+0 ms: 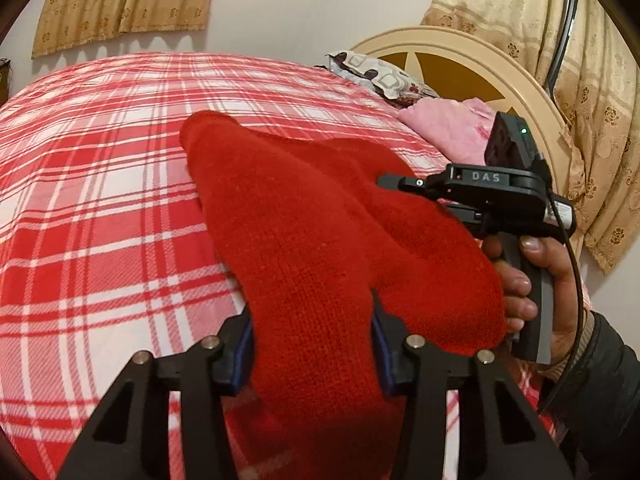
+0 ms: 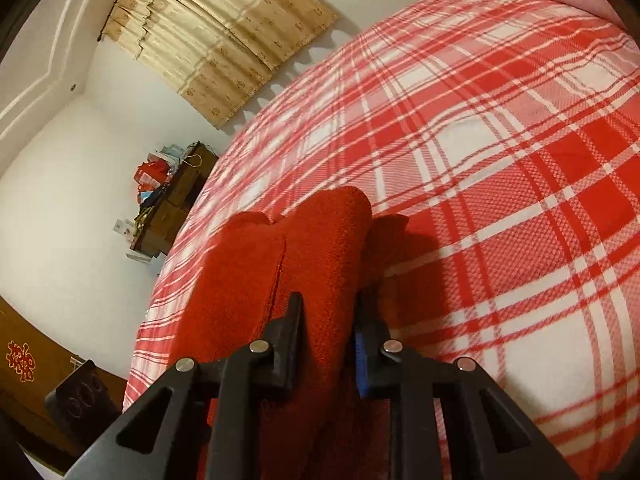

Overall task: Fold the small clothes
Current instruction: 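Grasp the bundle edge with the left gripper while the right gripper grasps it too, then lift the held edge with both grippers and fold it over the bundle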

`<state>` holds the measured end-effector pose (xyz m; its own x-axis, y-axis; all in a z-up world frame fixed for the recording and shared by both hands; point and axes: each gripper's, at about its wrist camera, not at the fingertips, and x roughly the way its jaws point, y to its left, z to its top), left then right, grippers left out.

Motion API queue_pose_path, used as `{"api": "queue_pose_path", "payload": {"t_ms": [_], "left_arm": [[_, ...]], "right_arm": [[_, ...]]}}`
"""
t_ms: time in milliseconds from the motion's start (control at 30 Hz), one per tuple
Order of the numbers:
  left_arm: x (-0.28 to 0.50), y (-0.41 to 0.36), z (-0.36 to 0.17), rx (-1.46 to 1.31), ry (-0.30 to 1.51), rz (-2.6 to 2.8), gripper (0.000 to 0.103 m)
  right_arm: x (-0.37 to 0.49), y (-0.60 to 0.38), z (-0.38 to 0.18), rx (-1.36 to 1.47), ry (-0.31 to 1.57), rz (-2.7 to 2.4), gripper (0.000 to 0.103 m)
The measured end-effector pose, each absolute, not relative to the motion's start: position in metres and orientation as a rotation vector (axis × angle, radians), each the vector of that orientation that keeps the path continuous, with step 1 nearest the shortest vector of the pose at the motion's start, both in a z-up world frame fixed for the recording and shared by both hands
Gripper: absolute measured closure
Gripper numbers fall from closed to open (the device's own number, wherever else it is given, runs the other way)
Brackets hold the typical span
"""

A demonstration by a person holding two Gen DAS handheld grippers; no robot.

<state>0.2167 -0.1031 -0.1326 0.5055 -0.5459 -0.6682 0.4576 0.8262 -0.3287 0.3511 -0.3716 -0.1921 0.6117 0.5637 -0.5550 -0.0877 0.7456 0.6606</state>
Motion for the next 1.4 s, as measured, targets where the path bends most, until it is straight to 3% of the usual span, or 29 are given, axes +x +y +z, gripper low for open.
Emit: {"api": "queue_pose_path", "payload": {"t_ms": [567,1400], "left_arm": [[0.16,-0.04,-0.1,-0.132,0.771,-0.543,0.055],[0.113,0.053,-0.101,-0.152,0.771,-0.322,0.055]], "right_arm": [[0.304,-0.308,-0.165,0.638,0.796,0.561,0.082],[0.295,-0.153,-0.158,0.547,0.852,0.769,0.082]]}}
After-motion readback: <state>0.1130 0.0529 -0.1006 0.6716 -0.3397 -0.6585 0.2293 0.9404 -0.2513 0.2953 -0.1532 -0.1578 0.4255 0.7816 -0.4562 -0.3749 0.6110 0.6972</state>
